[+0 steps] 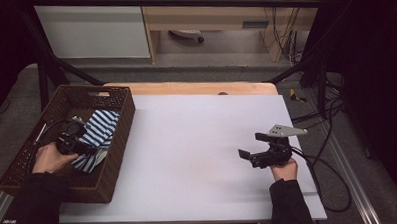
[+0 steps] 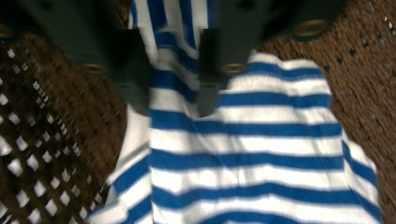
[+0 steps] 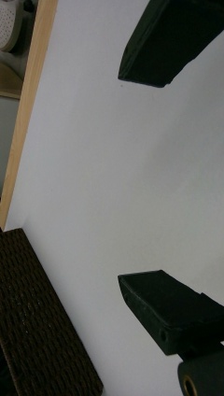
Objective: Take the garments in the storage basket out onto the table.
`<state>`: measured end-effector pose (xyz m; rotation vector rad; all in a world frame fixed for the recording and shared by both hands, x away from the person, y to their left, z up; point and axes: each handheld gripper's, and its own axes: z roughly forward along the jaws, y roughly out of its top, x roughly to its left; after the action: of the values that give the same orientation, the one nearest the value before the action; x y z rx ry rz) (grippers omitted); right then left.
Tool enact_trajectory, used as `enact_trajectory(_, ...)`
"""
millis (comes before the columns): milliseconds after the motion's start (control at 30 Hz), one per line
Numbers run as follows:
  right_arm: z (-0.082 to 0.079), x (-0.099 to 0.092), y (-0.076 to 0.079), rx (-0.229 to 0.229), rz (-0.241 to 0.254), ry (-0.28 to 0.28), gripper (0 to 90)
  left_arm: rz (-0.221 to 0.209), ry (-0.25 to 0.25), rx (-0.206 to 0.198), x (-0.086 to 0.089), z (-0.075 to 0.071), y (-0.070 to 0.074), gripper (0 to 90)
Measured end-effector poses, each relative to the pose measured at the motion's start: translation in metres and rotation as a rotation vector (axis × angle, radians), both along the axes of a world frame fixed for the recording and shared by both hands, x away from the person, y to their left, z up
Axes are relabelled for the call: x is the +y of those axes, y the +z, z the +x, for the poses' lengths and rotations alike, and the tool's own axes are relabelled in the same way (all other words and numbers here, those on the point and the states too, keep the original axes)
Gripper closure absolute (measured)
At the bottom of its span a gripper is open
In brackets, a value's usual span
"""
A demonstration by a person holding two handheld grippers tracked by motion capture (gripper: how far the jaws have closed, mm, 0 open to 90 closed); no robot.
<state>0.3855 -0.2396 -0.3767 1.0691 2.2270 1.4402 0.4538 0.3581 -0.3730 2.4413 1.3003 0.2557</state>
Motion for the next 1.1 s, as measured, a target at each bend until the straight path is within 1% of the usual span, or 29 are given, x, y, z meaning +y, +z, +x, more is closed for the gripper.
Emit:
enact_trajectory(67,0.0,0.0,0.0,-0.001,0.001,0.001,4.3,-0.029,0.004,-0.045,-0.002,0.002,0.007,50.2)
enact_trajectory(100,0.0,0.0,0.0,-0.001,0.001,0.001,4.3,-0.025,0.011,-0.073,-0.004,0.002,0.011,40.3)
enact_trajectory(133,0.0,0.0,0.0,-0.001,0.001,0.0,4.3,-0.022,0.018,-0.097,-0.006,0.003,0.014,32.3)
enact_trajectory(167,0.0,0.0,0.0,0.001,0.0,0.0,4.3,-0.026,0.026,-0.113,-0.008,0.005,0.016,26.8)
enact_trajectory(200,0.0,0.0,0.0,0.001,0.0,0.001,4.3,-0.031,0.039,-0.131,-0.009,0.007,0.017,23.5)
enact_trajectory(233,0.0,0.0,0.0,0.0,-0.001,0.002,4.4,-0.037,0.046,-0.141,-0.01,0.009,0.017,19.8)
enact_trajectory(267,0.0,0.0,0.0,0.0,0.0,0.002,4.4,-0.044,0.055,-0.147,-0.011,0.012,0.017,18.8)
enact_trajectory(300,0.0,0.0,0.0,0.0,0.0,0.003,4.3,-0.045,0.064,-0.15,-0.011,0.014,0.015,17.5)
enact_trajectory(333,0.0,0.0,0.0,0.001,0.0,0.002,4.3,-0.036,0.079,-0.153,-0.011,0.017,0.013,15.4)
enact_trajectory(400,0.0,0.0,0.0,0.0,0.0,0.001,4.3,-0.038,0.099,-0.156,-0.011,0.022,0.009,10.8)
enact_trajectory(433,0.0,0.0,0.0,0.0,0.0,0.001,4.3,-0.038,0.102,-0.155,-0.011,0.023,0.007,10.8)
enact_trajectory(500,0.0,0.0,0.0,0.0,-0.001,0.002,4.3,-0.024,0.104,-0.152,-0.012,0.025,0.001,10.7)
enact_trajectory(533,0.0,0.0,0.0,0.0,-0.001,0.001,4.4,-0.021,0.099,-0.142,-0.012,0.026,-0.002,10.8)
enact_trajectory(600,0.0,0.0,0.0,0.0,0.0,0.001,4.3,-0.003,0.095,-0.135,-0.014,0.027,-0.004,10.8)
enact_trajectory(667,0.0,0.0,0.0,0.0,0.001,0.002,4.3,-0.012,0.09,-0.126,-0.015,0.028,-0.007,11.4)
enact_trajectory(733,0.0,0.0,0.0,0.0,0.0,0.002,4.3,-0.011,0.087,-0.115,-0.016,0.029,-0.011,13.2)
enact_trajectory(833,0.0,0.0,0.0,-0.001,0.001,0.002,4.3,-0.002,0.081,-0.098,-0.018,0.031,-0.015,17.6)
enact_trajectory(900,0.0,0.0,0.0,-0.001,0.002,0.002,4.3,-0.005,0.078,-0.083,-0.018,0.031,-0.018,23.4)
enact_trajectory(1000,0.0,0.0,0.0,-0.001,0.0,0.001,4.3,0.019,0.078,-0.064,-0.018,0.032,-0.022,25.3)
enact_trajectory(1033,0.0,0.0,0.0,0.001,0.0,0.0,4.3,0.02,0.08,-0.06,-0.018,0.033,-0.023,27.9)
enact_trajectory(1067,0.0,0.0,0.0,0.001,-0.001,0.001,4.3,0.012,0.081,-0.051,-0.018,0.033,-0.024,29.2)
enact_trajectory(1100,0.0,0.0,0.0,-0.001,-0.002,0.001,4.3,0.007,0.082,-0.047,-0.018,0.033,-0.024,32.9)
